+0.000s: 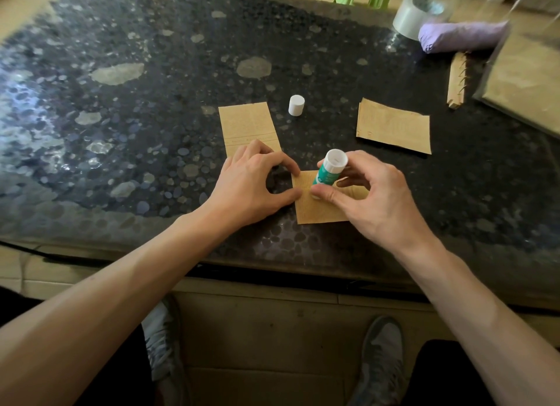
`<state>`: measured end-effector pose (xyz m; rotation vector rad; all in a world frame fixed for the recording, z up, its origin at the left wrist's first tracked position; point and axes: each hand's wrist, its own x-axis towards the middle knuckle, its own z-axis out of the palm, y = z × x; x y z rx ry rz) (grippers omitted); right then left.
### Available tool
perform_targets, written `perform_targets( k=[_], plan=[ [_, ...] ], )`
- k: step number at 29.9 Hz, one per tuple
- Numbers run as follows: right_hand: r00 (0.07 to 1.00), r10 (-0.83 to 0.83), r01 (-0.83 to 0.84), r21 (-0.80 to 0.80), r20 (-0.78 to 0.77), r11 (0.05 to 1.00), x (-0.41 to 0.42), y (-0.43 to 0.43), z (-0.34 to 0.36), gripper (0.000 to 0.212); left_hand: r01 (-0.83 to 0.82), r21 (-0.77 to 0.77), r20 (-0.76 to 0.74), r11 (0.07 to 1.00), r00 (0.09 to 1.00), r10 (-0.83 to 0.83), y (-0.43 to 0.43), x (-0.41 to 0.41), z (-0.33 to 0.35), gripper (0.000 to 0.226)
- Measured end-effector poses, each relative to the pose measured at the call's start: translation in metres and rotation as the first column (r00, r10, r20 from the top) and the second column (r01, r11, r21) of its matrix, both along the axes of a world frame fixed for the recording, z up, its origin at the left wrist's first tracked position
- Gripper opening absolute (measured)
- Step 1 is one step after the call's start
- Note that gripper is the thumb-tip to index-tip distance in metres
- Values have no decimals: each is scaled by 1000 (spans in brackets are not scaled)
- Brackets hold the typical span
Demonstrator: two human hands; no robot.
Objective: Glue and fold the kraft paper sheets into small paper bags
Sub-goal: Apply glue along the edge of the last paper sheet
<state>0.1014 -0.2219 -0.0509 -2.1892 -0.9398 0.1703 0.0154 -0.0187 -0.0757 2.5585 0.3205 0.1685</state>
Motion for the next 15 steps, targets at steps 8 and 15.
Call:
perform_targets(
  k=[8,15],
  plan=[
    [999,-27,27,20,-29,999,0,-3,2,45,0,-9,-10,1000,1000,0,1,0,0,41],
    [995,57,-60,-41,-79,997,2,-4,5,31,1,-8,-5,1000,1000,-1,1,0,0,39]
  ],
)
